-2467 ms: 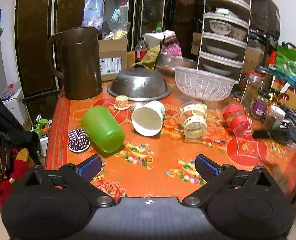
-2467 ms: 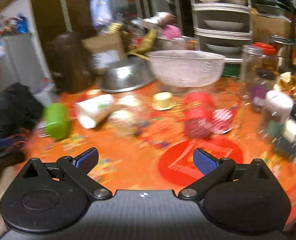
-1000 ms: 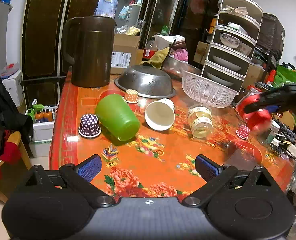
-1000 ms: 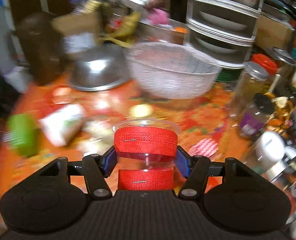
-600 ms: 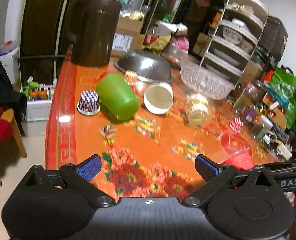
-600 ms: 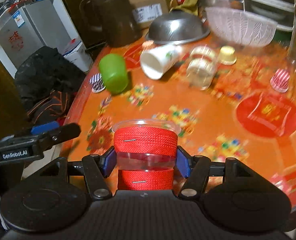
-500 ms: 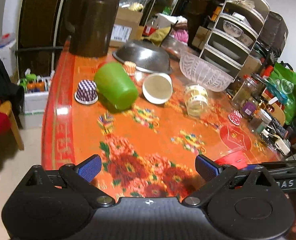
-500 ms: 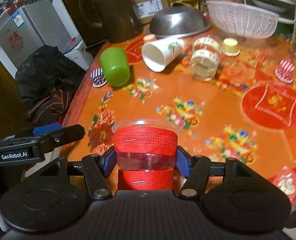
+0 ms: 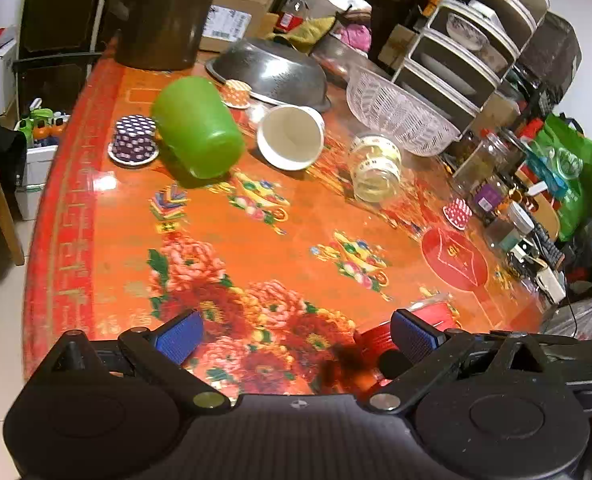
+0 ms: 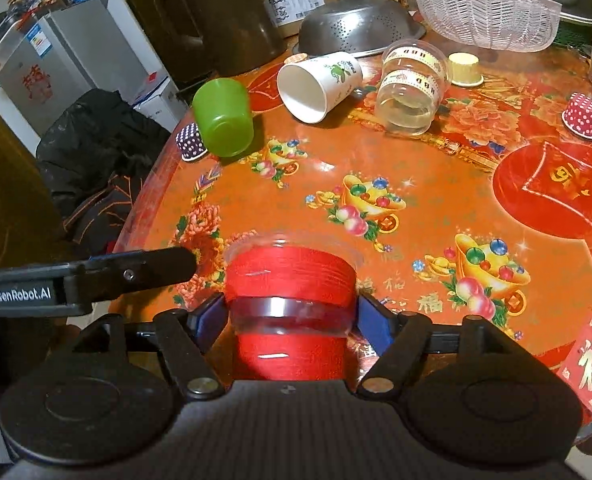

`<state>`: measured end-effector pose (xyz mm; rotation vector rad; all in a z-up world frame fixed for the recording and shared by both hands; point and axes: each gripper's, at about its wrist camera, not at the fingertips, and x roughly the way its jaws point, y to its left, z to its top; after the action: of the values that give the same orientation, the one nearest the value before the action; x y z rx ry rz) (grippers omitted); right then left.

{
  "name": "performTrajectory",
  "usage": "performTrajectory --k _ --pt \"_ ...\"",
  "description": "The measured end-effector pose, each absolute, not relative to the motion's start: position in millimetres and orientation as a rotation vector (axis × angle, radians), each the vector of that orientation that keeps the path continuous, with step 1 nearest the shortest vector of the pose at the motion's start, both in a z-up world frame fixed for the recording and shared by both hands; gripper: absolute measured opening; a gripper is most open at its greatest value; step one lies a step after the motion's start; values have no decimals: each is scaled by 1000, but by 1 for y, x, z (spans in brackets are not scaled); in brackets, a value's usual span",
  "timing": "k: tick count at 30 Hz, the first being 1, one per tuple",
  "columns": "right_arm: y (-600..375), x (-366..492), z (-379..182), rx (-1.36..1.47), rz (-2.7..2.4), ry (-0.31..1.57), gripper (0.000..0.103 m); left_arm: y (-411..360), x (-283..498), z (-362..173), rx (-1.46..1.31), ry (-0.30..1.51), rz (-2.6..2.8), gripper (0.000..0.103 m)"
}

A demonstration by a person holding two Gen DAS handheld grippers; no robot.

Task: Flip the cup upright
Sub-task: 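Lift the red-banded cup with the right gripper toward the left gripper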

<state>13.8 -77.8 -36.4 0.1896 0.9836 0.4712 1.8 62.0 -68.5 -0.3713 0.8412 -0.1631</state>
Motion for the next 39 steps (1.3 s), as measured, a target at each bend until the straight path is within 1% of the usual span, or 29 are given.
performTrajectory --k 4,6,8,21,28,29,30,32,34,36,38,39 --pt "-79 15 -43 178 484 991 73 51 11 -68 -376 876 -184 101" --pt "-81 13 -44 179 497 988 78 47 15 -69 -411 902 -211 101" --pt "-82 11 -45 177 505 980 80 42 17 -69 -432 919 -237 101" --pt "-101 -12 -43 181 560 926 80 4 34 -78 -513 1046 -273 100" --pt "-123 -29 -41 181 554 891 86 -16 38 -76 -466 1057 -220 97" --pt "-127 -31 -42 189 555 889 93 -21 39 -76 -450 1061 -212 97" --pt "-132 -34 -42 203 558 884 101 -26 40 -75 -431 1064 -206 96" --pt "-141 -38 -42 230 560 866 102 -33 40 -75 -409 1070 -193 92" --pt "-149 -42 -41 250 563 853 102 -38 40 -75 -392 1071 -180 85" --pt "-155 -46 -40 264 564 841 102 -41 40 -75 -377 1066 -166 84" --pt "-160 -48 -41 277 568 834 102 -45 39 -75 -337 1058 -145 76" --pt "-162 -49 -42 284 576 834 102 -47 39 -74 -309 1051 -135 74"
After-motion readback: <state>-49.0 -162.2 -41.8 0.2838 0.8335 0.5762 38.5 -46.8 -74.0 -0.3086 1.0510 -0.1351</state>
